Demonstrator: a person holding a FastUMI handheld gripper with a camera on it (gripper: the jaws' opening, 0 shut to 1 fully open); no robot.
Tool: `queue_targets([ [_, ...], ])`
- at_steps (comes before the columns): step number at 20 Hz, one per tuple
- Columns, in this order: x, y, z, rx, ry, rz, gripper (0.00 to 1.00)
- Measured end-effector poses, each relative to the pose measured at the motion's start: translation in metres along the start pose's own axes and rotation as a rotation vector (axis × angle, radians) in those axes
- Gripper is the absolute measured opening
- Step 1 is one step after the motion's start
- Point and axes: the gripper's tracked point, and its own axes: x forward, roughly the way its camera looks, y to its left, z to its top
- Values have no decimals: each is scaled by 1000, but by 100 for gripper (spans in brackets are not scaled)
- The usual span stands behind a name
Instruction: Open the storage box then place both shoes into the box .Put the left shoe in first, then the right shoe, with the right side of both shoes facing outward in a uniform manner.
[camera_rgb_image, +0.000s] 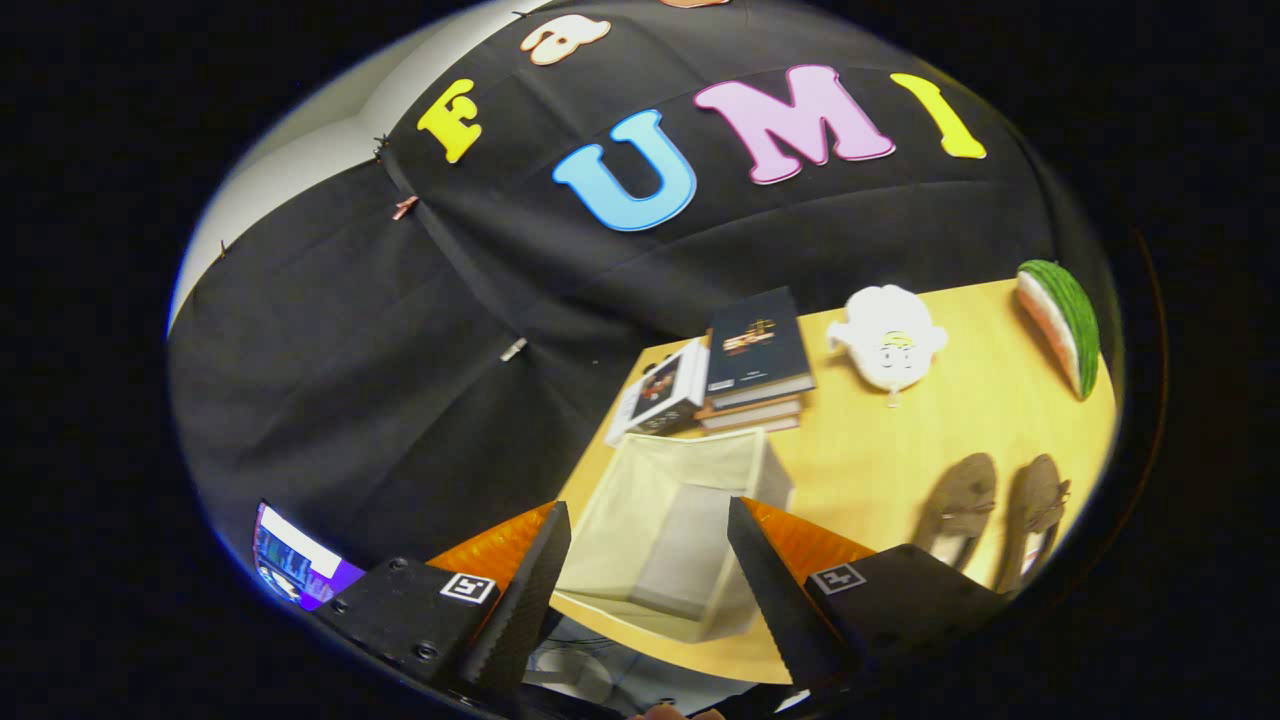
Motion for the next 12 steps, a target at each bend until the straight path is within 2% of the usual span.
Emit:
queue_targets([
  [3,-16,-74,-8,-45,1,-146,97],
  [6,-31,-134,-22,-71,28,-256,98],
  [8,-39,-174,-46,-46,101,-339,98],
  [12,-44,-233,-95,-2,210,-448,99],
])
